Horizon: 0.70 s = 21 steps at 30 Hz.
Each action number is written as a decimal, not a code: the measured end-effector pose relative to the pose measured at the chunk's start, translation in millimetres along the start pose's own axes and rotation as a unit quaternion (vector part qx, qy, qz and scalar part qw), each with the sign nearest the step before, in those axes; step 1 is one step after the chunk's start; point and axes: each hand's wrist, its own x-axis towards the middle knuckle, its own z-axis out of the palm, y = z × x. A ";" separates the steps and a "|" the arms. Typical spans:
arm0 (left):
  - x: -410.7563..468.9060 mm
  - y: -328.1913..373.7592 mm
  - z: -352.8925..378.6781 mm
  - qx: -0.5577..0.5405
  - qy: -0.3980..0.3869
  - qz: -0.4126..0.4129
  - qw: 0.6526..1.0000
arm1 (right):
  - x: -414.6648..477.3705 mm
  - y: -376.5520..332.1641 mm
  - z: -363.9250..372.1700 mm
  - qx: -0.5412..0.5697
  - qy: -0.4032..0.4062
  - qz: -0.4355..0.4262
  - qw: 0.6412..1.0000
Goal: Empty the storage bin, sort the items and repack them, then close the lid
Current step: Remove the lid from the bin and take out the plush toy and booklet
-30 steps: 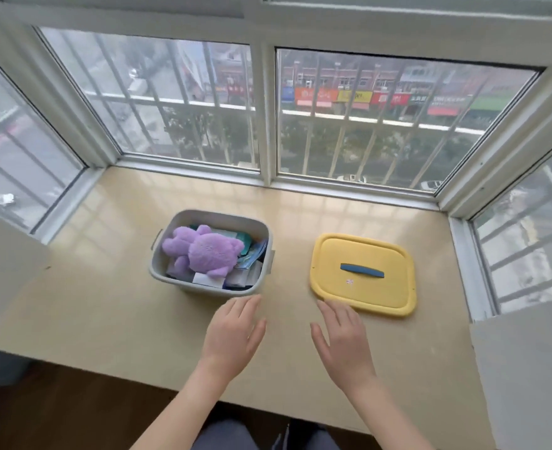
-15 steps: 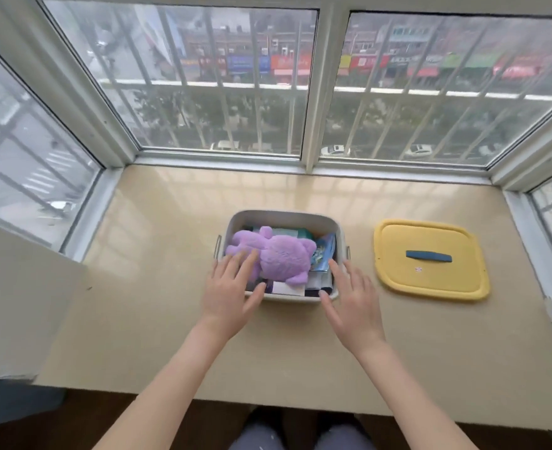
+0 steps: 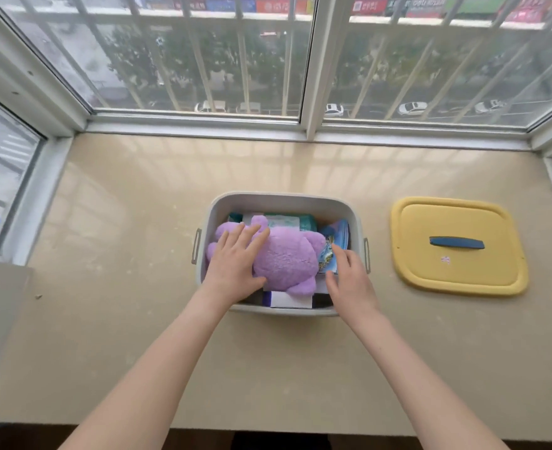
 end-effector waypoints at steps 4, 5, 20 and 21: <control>12.8 -18.8 12.5 -0.041 0.002 -0.001 0.999 | 14.3 8.4 13.1 0.042 -0.005 0.031 0.999; 14.4 -23.9 13.8 -0.040 0.002 0.000 0.999 | 16.3 9.3 14.6 0.044 0.003 0.037 0.998; 1.3 -16.4 27.4 -0.020 0.026 -0.159 0.987 | 16.4 1.7 24.3 0.151 0.109 0.082 0.979; -1.8 -13.8 28.2 -0.026 0.033 -0.177 0.983 | 17.2 0.7 24.3 0.154 0.108 0.091 0.978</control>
